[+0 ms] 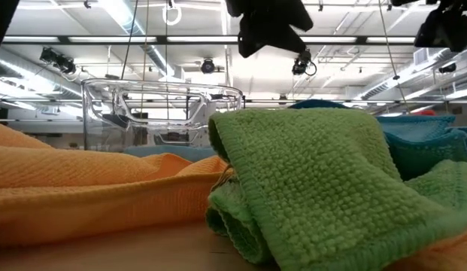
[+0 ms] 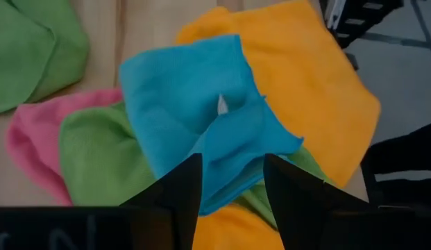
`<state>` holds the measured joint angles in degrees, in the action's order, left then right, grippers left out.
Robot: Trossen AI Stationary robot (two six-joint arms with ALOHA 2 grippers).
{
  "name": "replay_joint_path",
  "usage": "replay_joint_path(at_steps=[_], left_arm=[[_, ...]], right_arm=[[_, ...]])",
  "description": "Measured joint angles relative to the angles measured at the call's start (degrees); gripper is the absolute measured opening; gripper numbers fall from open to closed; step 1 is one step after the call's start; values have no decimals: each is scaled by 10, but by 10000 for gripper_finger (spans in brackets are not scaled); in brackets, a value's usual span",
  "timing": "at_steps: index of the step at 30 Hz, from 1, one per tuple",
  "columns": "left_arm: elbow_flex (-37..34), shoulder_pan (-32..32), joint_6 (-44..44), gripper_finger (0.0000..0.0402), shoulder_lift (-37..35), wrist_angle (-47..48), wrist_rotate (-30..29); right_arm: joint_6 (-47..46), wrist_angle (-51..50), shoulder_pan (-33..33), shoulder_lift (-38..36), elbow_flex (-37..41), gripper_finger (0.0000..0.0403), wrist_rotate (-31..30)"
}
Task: Fold microfiber towels
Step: Fold the blue towel
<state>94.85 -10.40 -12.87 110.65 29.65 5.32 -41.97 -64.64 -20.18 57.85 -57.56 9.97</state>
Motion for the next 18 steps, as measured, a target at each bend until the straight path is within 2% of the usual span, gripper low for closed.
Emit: replay_joint_path(at_steps=[3, 8, 13, 18], left_arm=[[0, 0, -23, 162, 0, -25, -8], [0, 1, -97, 162, 0, -125, -36], [0, -1, -90, 162, 0, -231, -48], [0, -8, -107, 157, 0, -263, -99]], right_arm=[[2, -1, 0, -16, 0, 229, -3], [-19, 0, 0, -34, 0, 229, -19], [-28, 5, -21, -40, 0, 229, -84], [-21, 26, -63, -42, 0, 229, -132]])
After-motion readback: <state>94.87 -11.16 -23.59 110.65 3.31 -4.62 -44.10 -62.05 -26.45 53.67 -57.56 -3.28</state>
